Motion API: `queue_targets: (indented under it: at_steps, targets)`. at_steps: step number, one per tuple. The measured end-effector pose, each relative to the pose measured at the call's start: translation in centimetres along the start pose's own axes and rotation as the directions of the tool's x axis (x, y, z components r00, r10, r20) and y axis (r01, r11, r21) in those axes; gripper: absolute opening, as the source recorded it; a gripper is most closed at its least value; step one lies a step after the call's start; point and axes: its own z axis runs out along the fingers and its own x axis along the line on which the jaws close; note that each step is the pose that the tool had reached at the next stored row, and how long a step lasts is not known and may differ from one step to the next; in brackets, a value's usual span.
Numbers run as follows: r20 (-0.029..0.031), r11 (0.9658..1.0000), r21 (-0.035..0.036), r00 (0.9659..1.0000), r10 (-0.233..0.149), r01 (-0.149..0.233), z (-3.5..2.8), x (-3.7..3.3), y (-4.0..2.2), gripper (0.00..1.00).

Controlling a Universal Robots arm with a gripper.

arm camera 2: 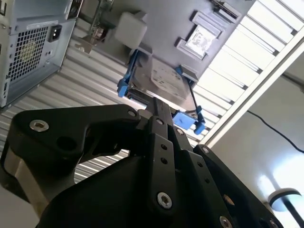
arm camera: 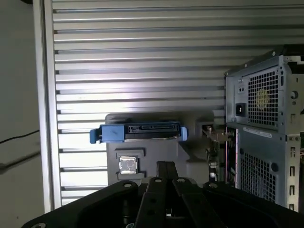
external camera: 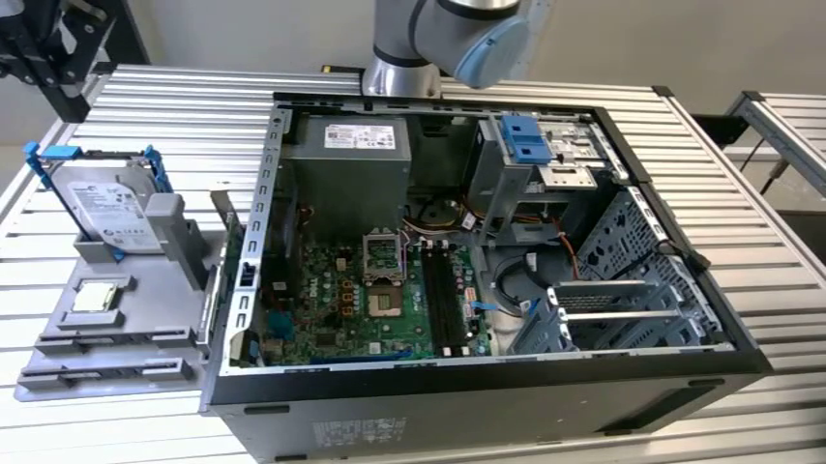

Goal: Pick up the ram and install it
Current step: 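Reach for the ram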

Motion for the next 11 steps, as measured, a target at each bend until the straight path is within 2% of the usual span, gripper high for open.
queue_targets:
  at_steps: [9,11]
  targets:
    - [-0.0003,1.0,-0.0001,1.0,-0.004,0.004,-0.07,3.1,-0.12,0.0]
    - [-0.0003,1.0,-0.0002,1.0,-0.006,0.006,-0.07,3.25,-0.1,0.0]
